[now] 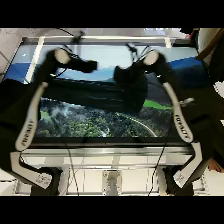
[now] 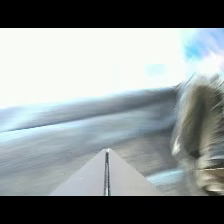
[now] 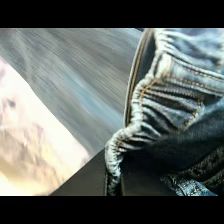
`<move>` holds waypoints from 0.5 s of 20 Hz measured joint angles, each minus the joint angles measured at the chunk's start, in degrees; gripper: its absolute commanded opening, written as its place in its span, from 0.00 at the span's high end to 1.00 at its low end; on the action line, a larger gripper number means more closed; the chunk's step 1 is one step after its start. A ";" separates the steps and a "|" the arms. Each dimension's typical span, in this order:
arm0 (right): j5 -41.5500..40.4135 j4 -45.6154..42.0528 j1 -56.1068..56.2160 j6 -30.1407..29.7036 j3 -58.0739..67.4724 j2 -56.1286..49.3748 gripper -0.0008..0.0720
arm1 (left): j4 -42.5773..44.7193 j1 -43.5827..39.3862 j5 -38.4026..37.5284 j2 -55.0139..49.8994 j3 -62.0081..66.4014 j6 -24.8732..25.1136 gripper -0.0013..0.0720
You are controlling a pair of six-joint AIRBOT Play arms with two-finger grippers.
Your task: Fold the clothes and pants, and hang the long-sleeved shirts on hangers.
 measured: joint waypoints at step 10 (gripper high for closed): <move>-18.25 -2.10 10.12 0.76 3.78 -5.73 0.37 | 1.03 11.23 -7.43 9.11 0.00 2.19 0.96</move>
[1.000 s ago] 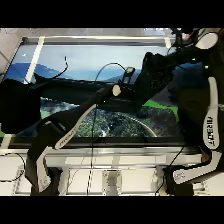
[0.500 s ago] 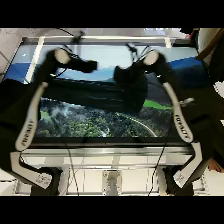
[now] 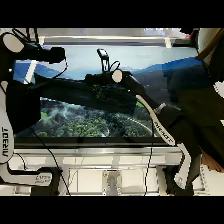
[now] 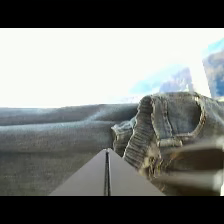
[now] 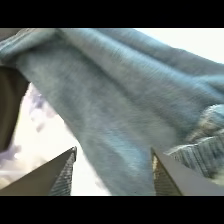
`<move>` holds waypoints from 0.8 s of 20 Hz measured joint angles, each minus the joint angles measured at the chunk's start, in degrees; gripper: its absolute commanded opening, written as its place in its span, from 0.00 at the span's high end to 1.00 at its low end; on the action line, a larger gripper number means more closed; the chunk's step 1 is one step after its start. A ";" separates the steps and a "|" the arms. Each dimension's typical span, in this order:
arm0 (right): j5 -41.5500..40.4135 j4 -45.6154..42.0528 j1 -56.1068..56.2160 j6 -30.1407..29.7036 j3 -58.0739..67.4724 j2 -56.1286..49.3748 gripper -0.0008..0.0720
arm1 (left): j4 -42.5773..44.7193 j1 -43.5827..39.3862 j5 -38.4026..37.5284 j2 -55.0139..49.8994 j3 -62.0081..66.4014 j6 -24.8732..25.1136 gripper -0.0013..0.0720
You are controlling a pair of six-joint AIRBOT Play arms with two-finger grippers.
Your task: Fold the clothes and pants, and hang the long-sleeved shirts on hangers.
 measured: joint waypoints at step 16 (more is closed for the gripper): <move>31.45 12.87 -32.54 -1.79 -24.72 3.72 0.03 | -0.09 0.52 -3.26 0.42 -0.02 0.61 0.96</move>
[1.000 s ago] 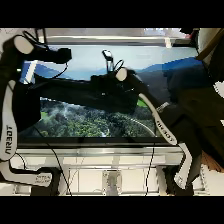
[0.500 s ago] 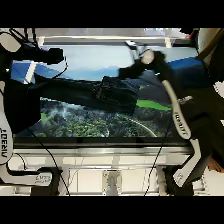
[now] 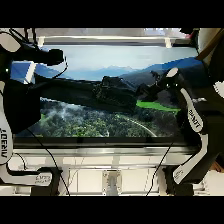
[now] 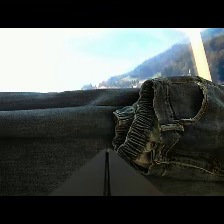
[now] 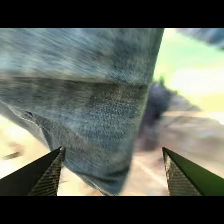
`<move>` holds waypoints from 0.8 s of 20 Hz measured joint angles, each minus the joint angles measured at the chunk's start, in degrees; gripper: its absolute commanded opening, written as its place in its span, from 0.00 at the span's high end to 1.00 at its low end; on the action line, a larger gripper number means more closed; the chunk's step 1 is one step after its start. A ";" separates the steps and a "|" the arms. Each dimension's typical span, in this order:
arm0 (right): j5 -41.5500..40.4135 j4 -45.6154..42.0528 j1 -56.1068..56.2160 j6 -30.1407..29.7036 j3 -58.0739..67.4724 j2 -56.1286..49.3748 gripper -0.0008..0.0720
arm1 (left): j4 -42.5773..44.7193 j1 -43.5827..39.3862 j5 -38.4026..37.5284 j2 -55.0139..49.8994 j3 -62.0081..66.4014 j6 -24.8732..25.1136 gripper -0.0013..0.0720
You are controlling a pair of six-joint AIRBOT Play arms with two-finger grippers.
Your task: Fold the clothes and pants, and hang the long-sleeved shirts on hangers.
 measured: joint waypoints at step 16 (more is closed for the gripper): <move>-0.59 15.98 1.55 -11.61 -1.86 3.43 0.92 | 0.13 -0.68 -1.57 -0.11 -0.81 0.00 0.96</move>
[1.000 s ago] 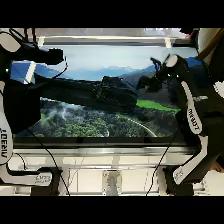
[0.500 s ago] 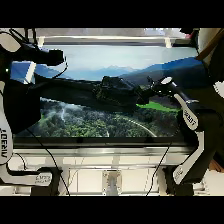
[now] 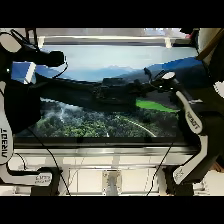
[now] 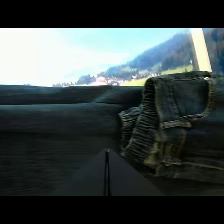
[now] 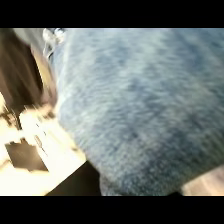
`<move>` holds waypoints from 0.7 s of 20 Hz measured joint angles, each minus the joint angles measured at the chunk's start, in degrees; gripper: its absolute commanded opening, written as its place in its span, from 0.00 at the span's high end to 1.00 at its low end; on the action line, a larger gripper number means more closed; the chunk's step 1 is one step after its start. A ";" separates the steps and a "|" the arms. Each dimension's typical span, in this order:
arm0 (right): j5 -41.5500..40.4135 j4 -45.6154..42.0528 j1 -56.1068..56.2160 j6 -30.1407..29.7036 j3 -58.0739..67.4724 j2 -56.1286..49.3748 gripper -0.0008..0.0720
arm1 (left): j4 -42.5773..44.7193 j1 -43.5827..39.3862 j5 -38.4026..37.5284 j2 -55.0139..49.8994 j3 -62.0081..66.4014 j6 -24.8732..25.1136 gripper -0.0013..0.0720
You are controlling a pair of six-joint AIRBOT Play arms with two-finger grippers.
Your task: Fold the clothes and pants, and hang the long-sleeved shirts on hangers.
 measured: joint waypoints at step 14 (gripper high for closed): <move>26.45 -31.34 -22.38 2.54 1.07 28.17 0.92 | -3.52 -26.03 6.60 -2.21 -8.55 -0.48 0.96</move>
